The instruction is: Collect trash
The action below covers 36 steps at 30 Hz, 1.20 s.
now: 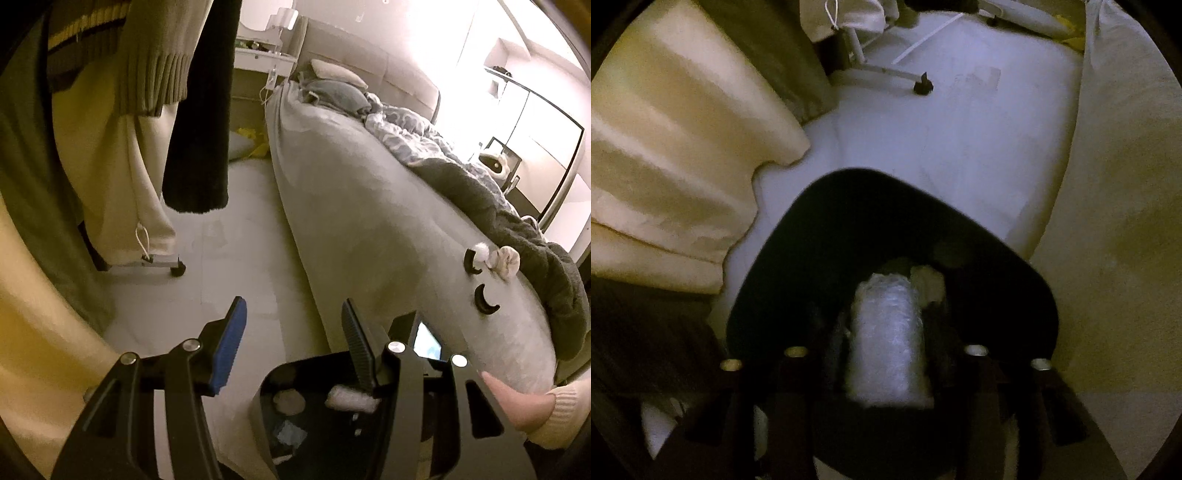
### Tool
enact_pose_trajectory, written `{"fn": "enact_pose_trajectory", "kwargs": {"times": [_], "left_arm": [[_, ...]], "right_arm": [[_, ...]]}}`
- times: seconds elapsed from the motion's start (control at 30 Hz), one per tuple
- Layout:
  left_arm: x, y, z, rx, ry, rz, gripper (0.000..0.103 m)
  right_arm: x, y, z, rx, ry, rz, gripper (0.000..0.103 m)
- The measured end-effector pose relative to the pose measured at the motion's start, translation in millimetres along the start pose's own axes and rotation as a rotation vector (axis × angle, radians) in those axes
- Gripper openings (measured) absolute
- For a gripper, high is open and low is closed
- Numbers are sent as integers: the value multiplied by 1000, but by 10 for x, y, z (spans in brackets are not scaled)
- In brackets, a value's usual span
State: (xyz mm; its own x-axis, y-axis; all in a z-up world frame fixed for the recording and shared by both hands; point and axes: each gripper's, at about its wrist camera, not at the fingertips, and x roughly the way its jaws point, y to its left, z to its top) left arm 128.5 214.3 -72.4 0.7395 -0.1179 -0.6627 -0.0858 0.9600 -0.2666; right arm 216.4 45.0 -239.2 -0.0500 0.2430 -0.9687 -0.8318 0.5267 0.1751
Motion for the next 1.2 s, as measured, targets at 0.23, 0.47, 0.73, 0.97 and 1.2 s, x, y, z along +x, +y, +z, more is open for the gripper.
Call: {"fn": "enact_pose_trajectory", "kwargs": {"times": [0.23,0.47,0.73,0.97,1.2], "left_arm": [[-83,-51,103,12,-40,6,56],[-126,-135,220,5,-78,3,58],[-138,-369,380,21,-127,17,63],[-146,-532,496,21,-170,21,70],[12,-748,515,26,-161,8,75]], "right_arm": [[-26,29,-10,-19,3,-20,62],[-272,71,7,-42,-68,7,70],[-783,14,15,-57,-218,9,71],[-1341,-139,-82,-55,-407,-51,71],[-1660,-375,-298,-16,-485,-84,71]]}}
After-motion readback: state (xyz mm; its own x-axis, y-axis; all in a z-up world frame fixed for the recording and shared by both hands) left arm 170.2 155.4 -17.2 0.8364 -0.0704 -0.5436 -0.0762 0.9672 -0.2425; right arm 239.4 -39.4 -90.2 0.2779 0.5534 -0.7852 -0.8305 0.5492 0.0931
